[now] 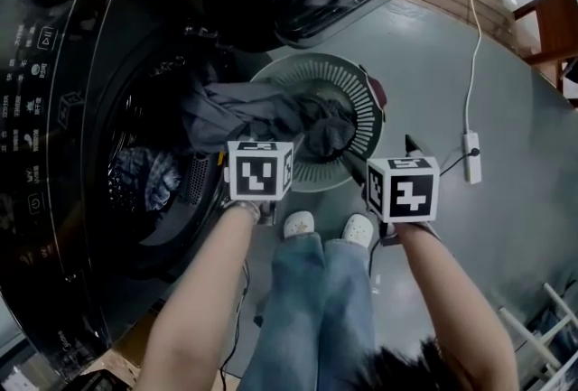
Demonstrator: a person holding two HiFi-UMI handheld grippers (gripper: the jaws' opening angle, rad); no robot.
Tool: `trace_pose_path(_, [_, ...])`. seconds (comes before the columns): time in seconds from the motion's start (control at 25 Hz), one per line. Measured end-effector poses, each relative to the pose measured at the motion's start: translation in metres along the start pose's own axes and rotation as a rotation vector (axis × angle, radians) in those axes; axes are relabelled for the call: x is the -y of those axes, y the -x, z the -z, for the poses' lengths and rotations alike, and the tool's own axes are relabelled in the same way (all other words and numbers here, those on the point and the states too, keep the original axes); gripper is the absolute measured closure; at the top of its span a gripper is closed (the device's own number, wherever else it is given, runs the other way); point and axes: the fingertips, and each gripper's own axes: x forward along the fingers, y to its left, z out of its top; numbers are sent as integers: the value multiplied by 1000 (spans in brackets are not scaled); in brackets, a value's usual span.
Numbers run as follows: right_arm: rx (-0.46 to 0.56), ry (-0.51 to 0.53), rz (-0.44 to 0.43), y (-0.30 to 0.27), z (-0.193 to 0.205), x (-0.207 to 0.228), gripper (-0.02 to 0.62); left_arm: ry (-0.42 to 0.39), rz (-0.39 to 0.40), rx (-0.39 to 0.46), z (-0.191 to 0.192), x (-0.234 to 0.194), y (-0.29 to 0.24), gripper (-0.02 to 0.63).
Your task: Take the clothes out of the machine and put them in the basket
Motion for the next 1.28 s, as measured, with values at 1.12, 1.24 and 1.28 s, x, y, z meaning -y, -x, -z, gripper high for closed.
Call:
trace_pose_path(1.12, [-40,50,-67,-35,2,-60,69,-172,-409,-121,29,-183,8,131])
trace_pose_path(1.24, [-33,33,-77,-46,6,-60,69,-140,-388,-120,23,-192,-7,114])
trace_pose_path(1.28, [-30,26,-78,-50,7,-60,69,-138,-379,-123,22,-193,-12,112])
